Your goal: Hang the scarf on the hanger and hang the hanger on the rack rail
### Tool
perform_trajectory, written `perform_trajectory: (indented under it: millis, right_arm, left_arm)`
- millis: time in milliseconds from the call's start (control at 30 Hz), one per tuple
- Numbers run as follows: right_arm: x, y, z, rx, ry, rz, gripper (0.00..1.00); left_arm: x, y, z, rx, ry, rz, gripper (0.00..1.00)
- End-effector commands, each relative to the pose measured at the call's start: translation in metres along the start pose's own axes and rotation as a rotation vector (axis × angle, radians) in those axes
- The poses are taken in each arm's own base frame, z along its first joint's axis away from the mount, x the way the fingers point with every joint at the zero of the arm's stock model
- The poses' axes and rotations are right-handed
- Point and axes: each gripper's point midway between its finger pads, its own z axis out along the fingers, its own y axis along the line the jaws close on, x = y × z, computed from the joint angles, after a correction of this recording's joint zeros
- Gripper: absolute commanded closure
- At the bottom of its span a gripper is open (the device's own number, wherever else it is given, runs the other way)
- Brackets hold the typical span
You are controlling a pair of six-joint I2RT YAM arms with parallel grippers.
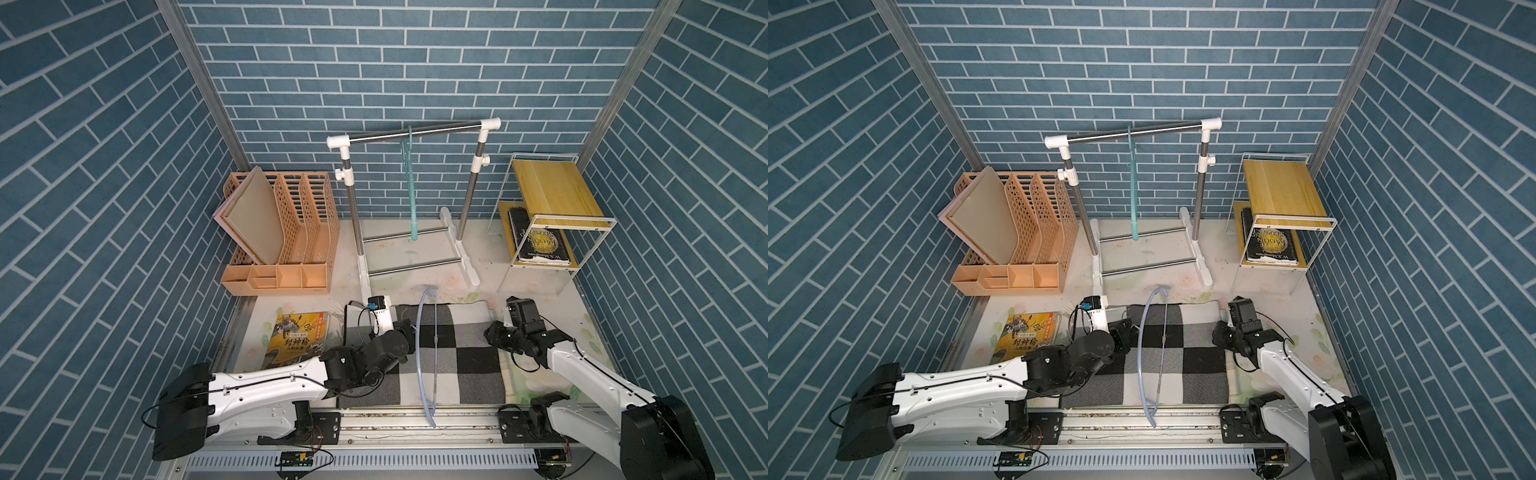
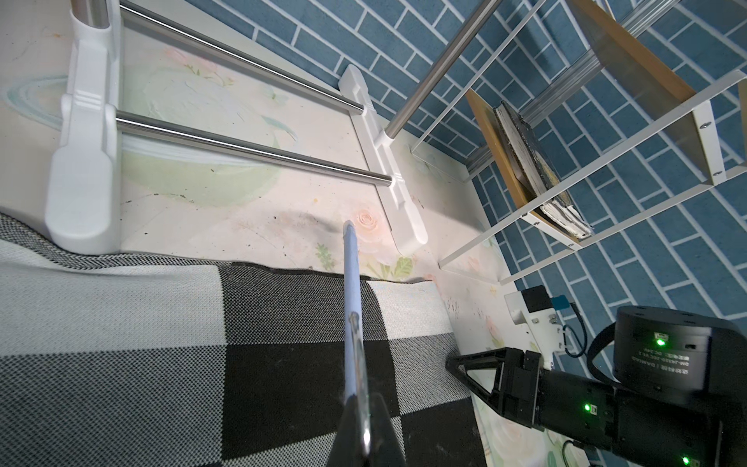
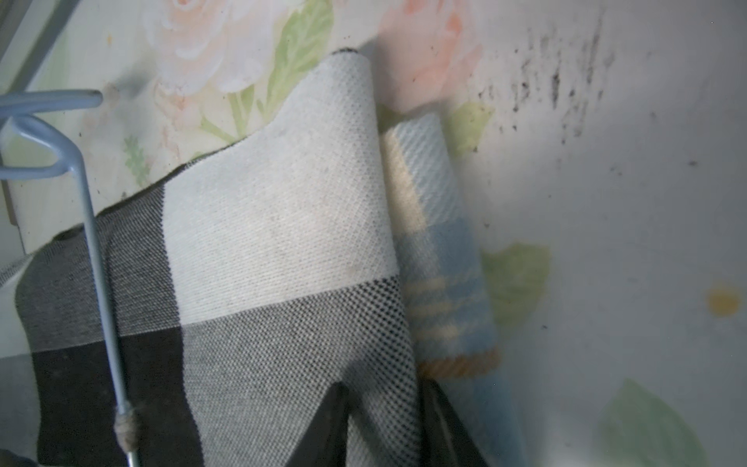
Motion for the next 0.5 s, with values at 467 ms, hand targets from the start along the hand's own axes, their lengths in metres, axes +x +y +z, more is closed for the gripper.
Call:
perform_trajectory:
  millis: [467]
  right_arm:
    - [-0.023,0.038,-0.034,-0.143,-0.064,-0.039,1.0]
  left_arm:
    - [0.002,0.014,0.0,-0.056,-0.002,0.05,1.0]
